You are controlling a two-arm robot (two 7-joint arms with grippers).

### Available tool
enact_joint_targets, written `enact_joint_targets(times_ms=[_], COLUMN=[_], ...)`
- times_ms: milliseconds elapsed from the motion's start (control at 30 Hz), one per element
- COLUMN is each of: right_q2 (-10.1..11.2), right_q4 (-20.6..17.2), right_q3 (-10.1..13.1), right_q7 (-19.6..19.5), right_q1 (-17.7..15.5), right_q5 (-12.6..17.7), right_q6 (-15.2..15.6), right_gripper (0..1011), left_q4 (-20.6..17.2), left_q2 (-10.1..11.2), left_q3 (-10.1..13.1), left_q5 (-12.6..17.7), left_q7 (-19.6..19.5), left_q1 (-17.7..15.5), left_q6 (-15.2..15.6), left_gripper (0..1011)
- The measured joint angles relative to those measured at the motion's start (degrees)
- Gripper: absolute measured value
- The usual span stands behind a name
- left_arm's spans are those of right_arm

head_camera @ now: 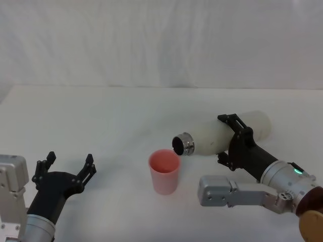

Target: Grasp the thermos with one hand and pour water into the cup lid.

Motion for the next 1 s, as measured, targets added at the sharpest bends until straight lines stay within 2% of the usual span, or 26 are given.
enact_joint_targets(times_ms=[433, 1000], right_q2=[0.53, -0.54], right_q4=[-0.19, 1.5], right_q3=[-1.96, -3.75], right_q7=[1.85, 3.4], right_q1=[1.97, 4.28], right_q5=[-2.95, -5.55], right_q6=[2.04, 4.37], right_gripper=[958, 958], left_q4=[0.0, 0.0], left_q2=[0.0, 0.0], left_q3=[0.0, 0.0], left_q5=[0.0, 0.0], left_q7=[0.0, 0.0], left_q1=[0.0, 0.0], left_q6=[0.0, 0.0], left_gripper=[1001, 1001])
